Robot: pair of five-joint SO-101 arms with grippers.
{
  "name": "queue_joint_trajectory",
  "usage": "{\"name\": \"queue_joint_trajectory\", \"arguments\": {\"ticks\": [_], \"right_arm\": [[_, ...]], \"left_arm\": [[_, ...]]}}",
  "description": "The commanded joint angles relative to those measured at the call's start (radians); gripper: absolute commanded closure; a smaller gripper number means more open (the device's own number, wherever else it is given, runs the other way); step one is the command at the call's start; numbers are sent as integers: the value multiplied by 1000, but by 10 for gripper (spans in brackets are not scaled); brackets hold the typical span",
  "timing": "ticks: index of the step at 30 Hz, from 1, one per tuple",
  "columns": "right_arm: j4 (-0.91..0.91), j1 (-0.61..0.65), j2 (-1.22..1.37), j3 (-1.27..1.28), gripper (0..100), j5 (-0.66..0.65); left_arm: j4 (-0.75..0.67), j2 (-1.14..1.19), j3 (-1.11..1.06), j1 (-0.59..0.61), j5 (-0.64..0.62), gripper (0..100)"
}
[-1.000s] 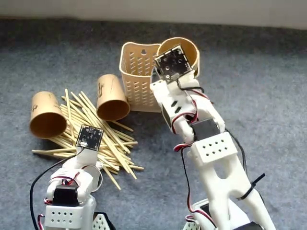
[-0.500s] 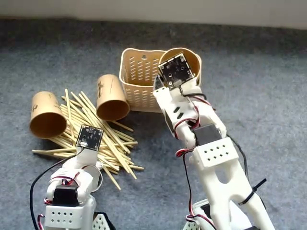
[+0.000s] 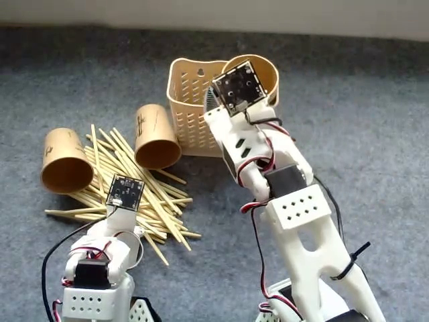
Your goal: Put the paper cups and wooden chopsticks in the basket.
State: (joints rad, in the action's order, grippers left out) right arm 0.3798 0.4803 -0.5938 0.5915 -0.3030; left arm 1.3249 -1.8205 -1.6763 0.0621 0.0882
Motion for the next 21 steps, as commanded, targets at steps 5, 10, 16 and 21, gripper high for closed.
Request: {"name": "queue_joint_trajectory", "arguments": {"ticks": [5, 10, 16, 21], "right_arm": [[76, 19, -13, -88, 985, -2], [114, -47, -12, -90, 994, 0], [116, -147, 1, -71, 993, 114], [111, -160, -7, 15, 993, 144]], "left_arm": [[8, -18, -21, -10, 8, 984], [8, -18, -21, -10, 8, 984], [8, -18, -21, -10, 8, 984], [8, -18, -21, -10, 8, 984]]}}
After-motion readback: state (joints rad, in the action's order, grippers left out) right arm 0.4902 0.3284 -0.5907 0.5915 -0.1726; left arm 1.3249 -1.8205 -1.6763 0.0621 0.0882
